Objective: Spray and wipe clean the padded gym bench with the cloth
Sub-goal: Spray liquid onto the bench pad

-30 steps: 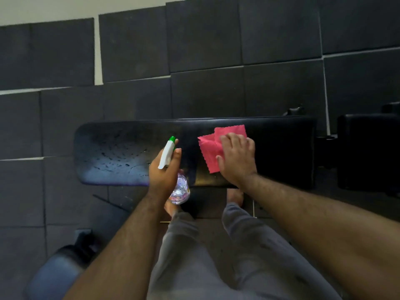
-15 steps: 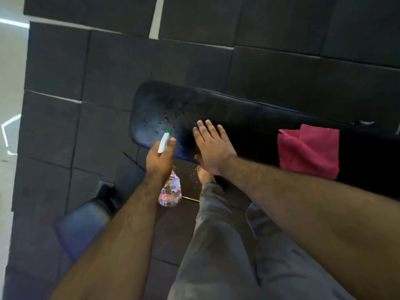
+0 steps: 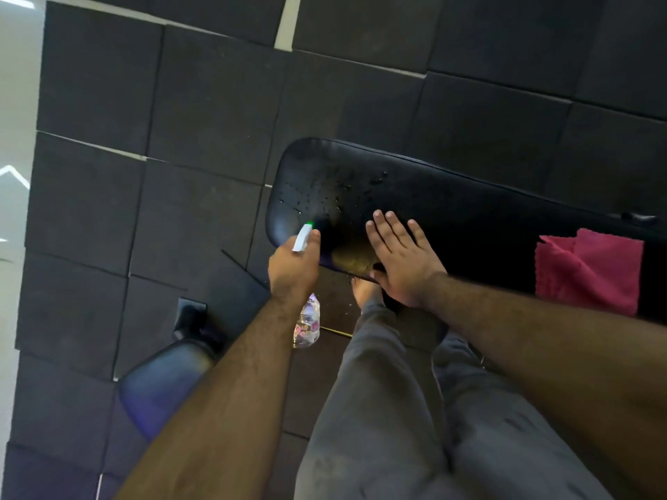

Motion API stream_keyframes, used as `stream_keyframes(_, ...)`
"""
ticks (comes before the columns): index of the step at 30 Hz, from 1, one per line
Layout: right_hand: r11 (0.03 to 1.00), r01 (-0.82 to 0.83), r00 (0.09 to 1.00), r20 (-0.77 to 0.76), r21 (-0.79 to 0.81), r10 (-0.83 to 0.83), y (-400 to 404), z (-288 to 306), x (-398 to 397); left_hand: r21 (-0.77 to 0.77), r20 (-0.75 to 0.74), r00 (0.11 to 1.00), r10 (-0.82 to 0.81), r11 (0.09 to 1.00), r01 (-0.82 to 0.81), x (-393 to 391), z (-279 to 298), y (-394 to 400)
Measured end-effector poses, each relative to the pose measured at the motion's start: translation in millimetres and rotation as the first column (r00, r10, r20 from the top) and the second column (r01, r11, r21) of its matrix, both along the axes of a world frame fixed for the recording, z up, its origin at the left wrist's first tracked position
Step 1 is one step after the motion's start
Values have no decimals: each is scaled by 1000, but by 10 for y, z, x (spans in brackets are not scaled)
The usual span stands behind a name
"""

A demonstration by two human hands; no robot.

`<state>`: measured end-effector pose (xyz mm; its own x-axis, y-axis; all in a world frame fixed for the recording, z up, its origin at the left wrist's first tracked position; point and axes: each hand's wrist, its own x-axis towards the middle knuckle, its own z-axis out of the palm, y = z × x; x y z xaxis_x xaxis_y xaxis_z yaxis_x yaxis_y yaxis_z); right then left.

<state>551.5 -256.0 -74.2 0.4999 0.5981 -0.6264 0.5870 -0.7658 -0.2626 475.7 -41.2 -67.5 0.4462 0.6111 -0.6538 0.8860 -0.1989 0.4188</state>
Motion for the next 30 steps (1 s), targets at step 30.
stream_keyframes(30,1000,-9,997,80,-20,11,-1083,138,-327,55,-26,906,-422,905,422,-351,114,-1083)
